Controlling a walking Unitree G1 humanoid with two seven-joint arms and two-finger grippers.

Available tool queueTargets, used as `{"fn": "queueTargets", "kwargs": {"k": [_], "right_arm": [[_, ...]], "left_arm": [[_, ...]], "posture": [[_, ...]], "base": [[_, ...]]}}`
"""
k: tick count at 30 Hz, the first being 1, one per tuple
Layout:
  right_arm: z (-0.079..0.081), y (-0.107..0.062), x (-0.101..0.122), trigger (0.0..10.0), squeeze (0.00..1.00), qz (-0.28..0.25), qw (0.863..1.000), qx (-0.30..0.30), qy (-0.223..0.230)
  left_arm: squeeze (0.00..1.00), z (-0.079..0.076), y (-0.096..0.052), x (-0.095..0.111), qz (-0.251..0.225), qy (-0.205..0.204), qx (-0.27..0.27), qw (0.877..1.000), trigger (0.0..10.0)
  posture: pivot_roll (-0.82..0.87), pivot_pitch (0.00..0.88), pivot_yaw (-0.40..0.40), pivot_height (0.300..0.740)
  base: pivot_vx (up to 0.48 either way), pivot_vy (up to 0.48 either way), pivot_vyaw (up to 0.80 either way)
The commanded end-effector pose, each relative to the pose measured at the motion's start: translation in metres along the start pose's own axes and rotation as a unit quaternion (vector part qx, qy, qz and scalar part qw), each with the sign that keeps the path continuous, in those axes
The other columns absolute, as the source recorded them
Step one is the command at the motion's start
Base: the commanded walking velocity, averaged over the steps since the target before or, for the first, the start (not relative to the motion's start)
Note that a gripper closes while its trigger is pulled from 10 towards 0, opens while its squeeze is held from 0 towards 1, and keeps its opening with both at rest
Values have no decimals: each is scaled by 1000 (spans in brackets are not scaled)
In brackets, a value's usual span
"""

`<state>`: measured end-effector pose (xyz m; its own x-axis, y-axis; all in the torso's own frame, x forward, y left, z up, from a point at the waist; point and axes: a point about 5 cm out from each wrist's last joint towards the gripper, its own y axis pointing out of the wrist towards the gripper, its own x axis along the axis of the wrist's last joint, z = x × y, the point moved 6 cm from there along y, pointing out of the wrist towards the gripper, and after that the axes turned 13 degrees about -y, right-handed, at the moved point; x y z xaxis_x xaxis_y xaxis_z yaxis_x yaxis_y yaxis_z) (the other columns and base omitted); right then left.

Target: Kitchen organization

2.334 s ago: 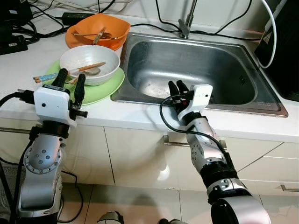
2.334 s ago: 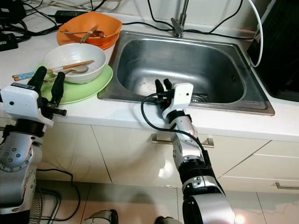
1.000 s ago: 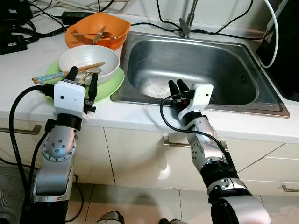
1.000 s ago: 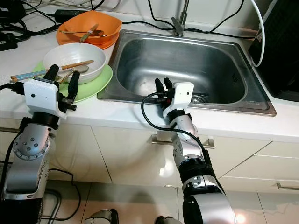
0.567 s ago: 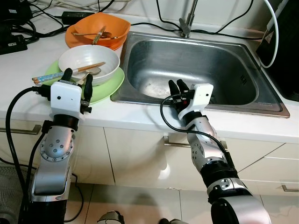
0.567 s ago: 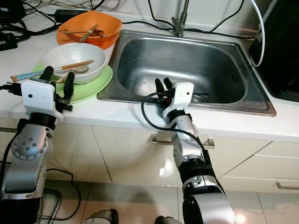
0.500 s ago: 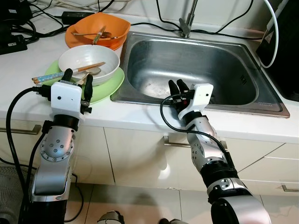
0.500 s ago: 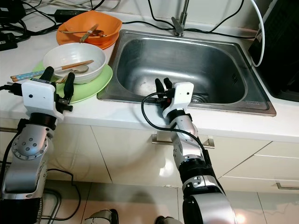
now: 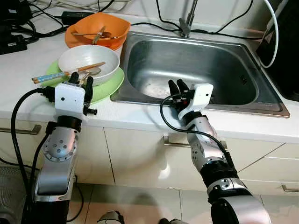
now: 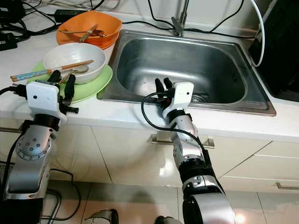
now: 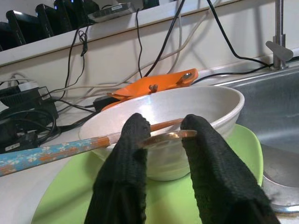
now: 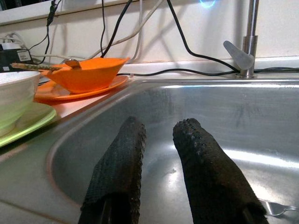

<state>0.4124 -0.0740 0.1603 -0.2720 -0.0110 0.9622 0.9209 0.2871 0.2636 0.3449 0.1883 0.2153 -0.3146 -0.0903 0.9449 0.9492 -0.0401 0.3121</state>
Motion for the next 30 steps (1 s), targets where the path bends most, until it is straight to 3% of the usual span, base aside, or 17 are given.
{"fn": "queueTargets", "kwargs": {"k": [1, 15, 16, 17, 18, 30], "right_arm": [[-3, -7, -18, 10000, 0, 35, 999, -6, 8], [-2, -6, -18, 10000, 0, 36, 999, -5, 6], [-2, -6, -18, 10000, 0, 36, 999, -5, 6], [-2, -6, -18, 10000, 0, 36, 999, -5, 6], [-2, -6, -18, 10000, 0, 36, 999, -5, 6], [-2, -6, -17, 10000, 0, 36, 999, -5, 6]], "left_arm": [[0, -4, 1, -1, 3, -3, -4, 1000, 0], [0, -3, 9, 18, -26, -39, 6, 999, 0], [0, -3, 10, 21, -30, -45, 6, 999, 3137], [0, -3, 10, 21, -30, -45, 6, 999, 3137], [0, -4, 11, 25, -37, -52, 5, 998, 10000], [0, -14, 16, 48, -72, -88, -16, 993, 10000]], "posture": [[179, 111, -74, 740], [179, 116, -75, 740], [180, 116, -75, 740], [180, 116, -75, 740], [180, 117, -75, 740], [182, 115, -75, 740]], "base": [[0, 0, 0], [0, 0, 0], [0, 0, 0], [0, 0, 0], [0, 0, 0], [0, 0, 0]]}}
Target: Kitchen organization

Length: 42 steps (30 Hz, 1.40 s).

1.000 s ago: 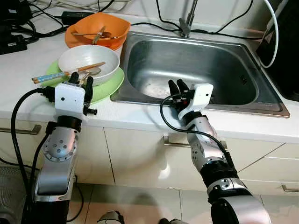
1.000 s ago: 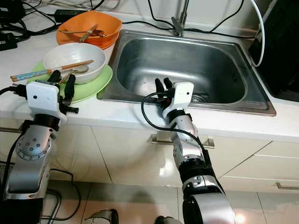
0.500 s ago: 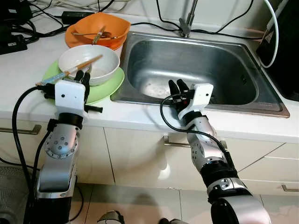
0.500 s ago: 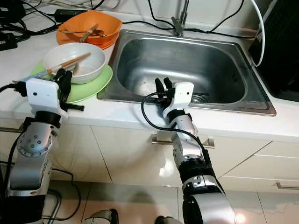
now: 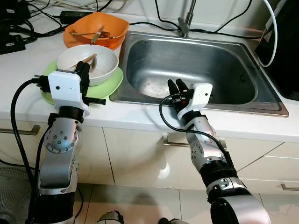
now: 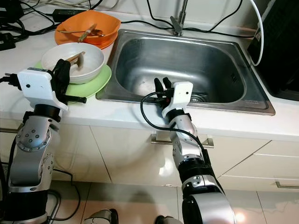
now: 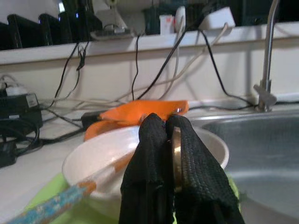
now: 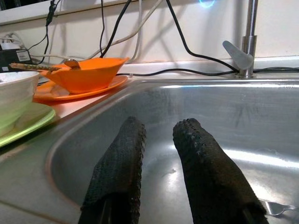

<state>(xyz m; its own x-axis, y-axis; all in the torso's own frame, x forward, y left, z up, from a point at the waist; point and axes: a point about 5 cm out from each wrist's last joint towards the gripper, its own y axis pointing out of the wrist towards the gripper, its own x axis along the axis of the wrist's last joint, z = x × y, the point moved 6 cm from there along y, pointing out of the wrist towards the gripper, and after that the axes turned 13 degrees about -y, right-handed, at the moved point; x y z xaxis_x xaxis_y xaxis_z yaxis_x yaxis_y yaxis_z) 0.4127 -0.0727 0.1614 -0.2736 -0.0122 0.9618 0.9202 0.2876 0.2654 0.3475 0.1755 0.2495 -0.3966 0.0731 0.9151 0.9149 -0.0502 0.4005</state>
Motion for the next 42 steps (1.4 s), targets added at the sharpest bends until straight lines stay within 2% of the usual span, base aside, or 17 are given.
{"fn": "queueTargets", "kwargs": {"k": [1, 5, 10, 11, 14, 15, 16, 18, 19, 20, 21, 24, 30, 35, 37, 40, 42], "right_arm": [[-3, -7, -19, 10000, 0, 37, 999, -6, 6], [-3, -7, -19, 10000, 0, 38, 999, -6, 6], [-2, -5, -18, 10000, 0, 39, 999, -7, 0], [-2, -5, -18, 10000, 0, 39, 999, -7, 0], [-4, -3, -15, 10000, 0, 33, 999, -9, -11], [-4, -3, -15, 10000, 0, 33, 999, -9, -13], [-4, -3, -15, 10000, 0, 33, 999, -9, -13], [-5, -2, -13, 10000, 0, 30, 999, -10, -14], [-5, -1, -11, 10000, 161, 26, 999, -11, -19], [-5, -1, -11, 10000, 161, 26, 999, -11, -19], [-6, 0, -8, 10000, 1000, 20, 999, -12, -26], [-9, 1, -2, 10000, 1000, 11, 999, -10, -46], [-32, 6, 21, 10000, 1000, -24, 994, -26, -107], [-36, 6, 25, 10000, 1000, -30, 991, -25, -127], [-39, 6, 27, 10000, 1000, -32, 990, -31, -134], [-40, 7, 28, 10000, 1000, -34, 989, -34, -137], [-39, 9, 34, 10000, 1000, -43, 986, -27, -157]], "left_arm": [[0, -9, 4, 18, -31, -11, -19, 999, 10000], [0, -17, 6, 26, -48, -9, -34, 998, 10000], [0, -62, 12, 30, -70, -30, -101, 992, 10000], [0, -62, 12, 30, -70, -30, -101, 992, 10000], [0, -113, 20, 31, -72, -84, -178, 978, 10000], [0, -122, 21, 31, -71, -94, -192, 974, 10000], [0, -122, 21, 31, -71, -94, -192, 974, 10000], [0, -141, 21, 29, -64, -111, -225, 966, 10000], [0, -149, 22, 28, -60, -120, -237, 962, 10000], [0, -149, 22, 28, -60, -120, -237, 962, 10000], [0, -158, 23, 27, -57, -129, -250, 958, 10000], [0, -162, 26, 26, -53, -142, -256, 955, 10000], [0, -157, 32, 25, -51, -161, -249, 954, 10000], [0, -153, 34, 26, -53, -169, -243, 954, 10000], [0, -142, 38, 26, -53, -185, -227, 955, 10000], [0, -137, 40, 27, -52, -193, -221, 955, 10000], [0, -130, 43, 26, -45, -210, -218, 952, 10000]], "posture": [[182, 115, -75, 740], [186, 115, -76, 740], [182, 101, -70, 740], [182, 101, -70, 740], [184, 94, -65, 740], [184, 94, -65, 740], [184, 94, -65, 740], [179, 85, -58, 740], [166, 78, -47, 740], [166, 78, -47, 740], [151, 74, -36, 740], [145, 71, -32, 740], [132, 64, -25, 740], [133, 61, -24, 740], [133, 58, -22, 740], [132, 55, -22, 740], [133, 53, -23, 740]], "base": [[0, 0, 0], [0, 0, 0], [0, 0, 0], [0, 0, 0], [0, 0, 0], [0, 0, 0], [0, 0, 0], [0, 0, 0], [0, 0, 0], [0, 0, 0], [0, 0, 0], [0, 0, 0], [0, 0, 0], [0, 0, 0], [0, 0, 0], [0, 0, 0], [0, 0, 0]]}}
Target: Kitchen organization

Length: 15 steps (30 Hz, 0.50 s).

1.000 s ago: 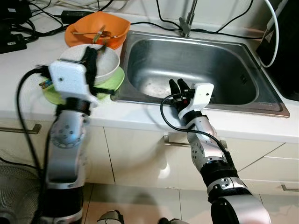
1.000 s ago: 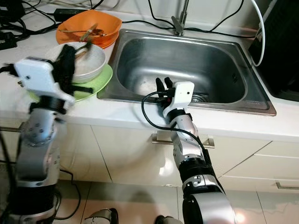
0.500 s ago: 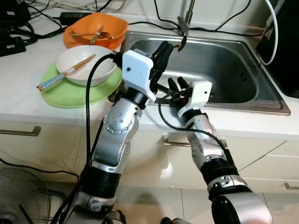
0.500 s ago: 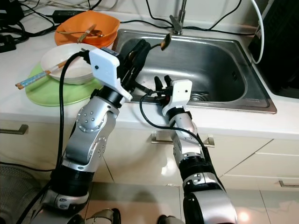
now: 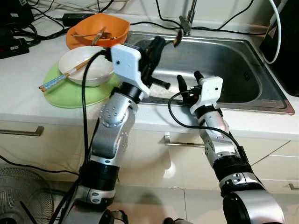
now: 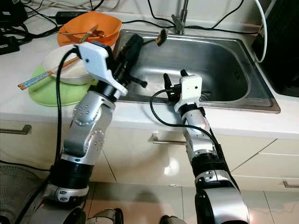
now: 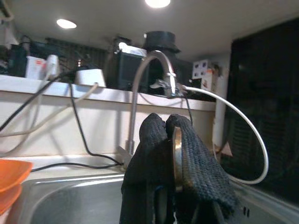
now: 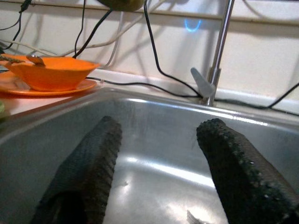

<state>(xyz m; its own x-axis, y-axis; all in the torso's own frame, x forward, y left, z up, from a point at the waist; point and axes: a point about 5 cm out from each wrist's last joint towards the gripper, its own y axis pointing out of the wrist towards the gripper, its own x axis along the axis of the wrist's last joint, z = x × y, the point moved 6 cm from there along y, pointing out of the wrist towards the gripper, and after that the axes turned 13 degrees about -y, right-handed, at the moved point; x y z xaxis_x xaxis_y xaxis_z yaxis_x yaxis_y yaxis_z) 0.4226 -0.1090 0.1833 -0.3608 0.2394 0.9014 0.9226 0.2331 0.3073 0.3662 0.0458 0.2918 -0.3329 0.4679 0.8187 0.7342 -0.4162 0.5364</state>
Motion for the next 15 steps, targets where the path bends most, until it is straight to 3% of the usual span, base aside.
{"fn": "queueTargets", "kwargs": {"k": [1, 4, 15], "right_arm": [[2, 6, 18, 10000, 0, -36, 998, 23, -44], [16, 5, 27, 10000, 0, -59, 993, 67, -80], [19, 8, 49, 10000, 0, -104, 985, 76, -113]], "left_arm": [[0, 0, 1, 2, 5, -21, -10, 1000, 10000], [0, -2, -1, -2, 16, -43, -22, 999, 10000], [0, -13, -8, -17, 50, -71, -47, 995, 10000]], "posture": [[133, 52, -24, 740], [130, 50, -23, 740], [126, 42, -29, 740]], "base": [[0, 0, 0], [0, 0, 0], [0, 0, 0]]}}
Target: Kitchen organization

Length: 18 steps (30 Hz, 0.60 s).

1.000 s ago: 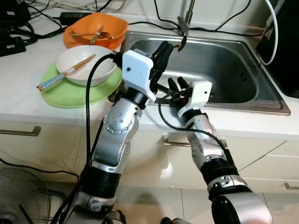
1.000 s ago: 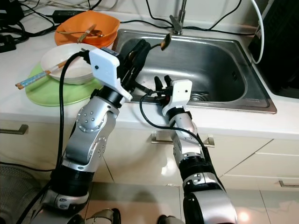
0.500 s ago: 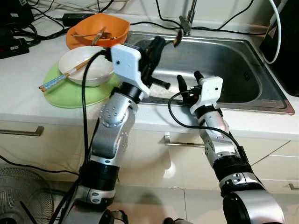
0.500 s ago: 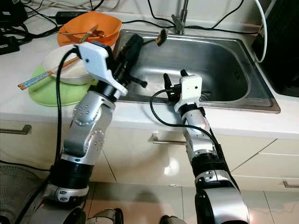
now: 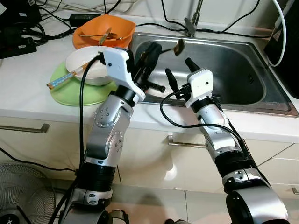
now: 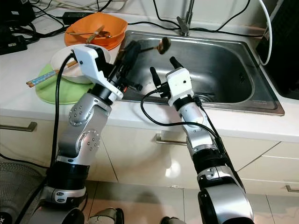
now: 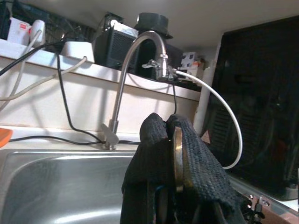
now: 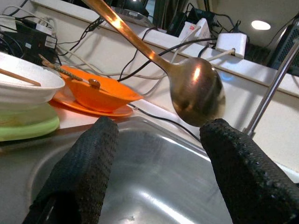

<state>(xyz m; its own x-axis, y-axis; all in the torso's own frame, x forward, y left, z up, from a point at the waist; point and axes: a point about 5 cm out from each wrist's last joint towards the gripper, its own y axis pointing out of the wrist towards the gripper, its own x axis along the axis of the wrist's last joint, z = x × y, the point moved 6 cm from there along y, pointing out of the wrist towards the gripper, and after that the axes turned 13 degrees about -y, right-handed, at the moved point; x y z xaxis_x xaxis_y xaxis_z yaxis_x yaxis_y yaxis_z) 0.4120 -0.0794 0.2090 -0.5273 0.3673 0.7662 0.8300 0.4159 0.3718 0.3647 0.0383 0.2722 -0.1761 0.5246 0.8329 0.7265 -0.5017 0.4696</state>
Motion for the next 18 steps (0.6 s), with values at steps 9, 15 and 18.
{"fn": "queueTargets", "kwargs": {"k": [9, 15, 18], "right_arm": [[-9, 6, 17, 10000, 0, -30, 999, -16, -17], [-11, 5, 16, 10000, 0, -26, 999, -25, -17], [-12, 4, 15, 10000, 0, -23, 999, -28, -16]], "left_arm": [[0, -10, -4, -19, 56, 10, -30, 998, 10000], [0, -12, -6, -25, 67, 8, -29, 997, 10000], [0, -10, -7, -28, 78, 12, -25, 997, 10000]], "posture": [[127, 52, -27, 740], [127, 65, -28, 740], [127, 70, -28, 740]], "base": [[0, 0, 0], [0, 0, 0], [0, 0, 0]]}}
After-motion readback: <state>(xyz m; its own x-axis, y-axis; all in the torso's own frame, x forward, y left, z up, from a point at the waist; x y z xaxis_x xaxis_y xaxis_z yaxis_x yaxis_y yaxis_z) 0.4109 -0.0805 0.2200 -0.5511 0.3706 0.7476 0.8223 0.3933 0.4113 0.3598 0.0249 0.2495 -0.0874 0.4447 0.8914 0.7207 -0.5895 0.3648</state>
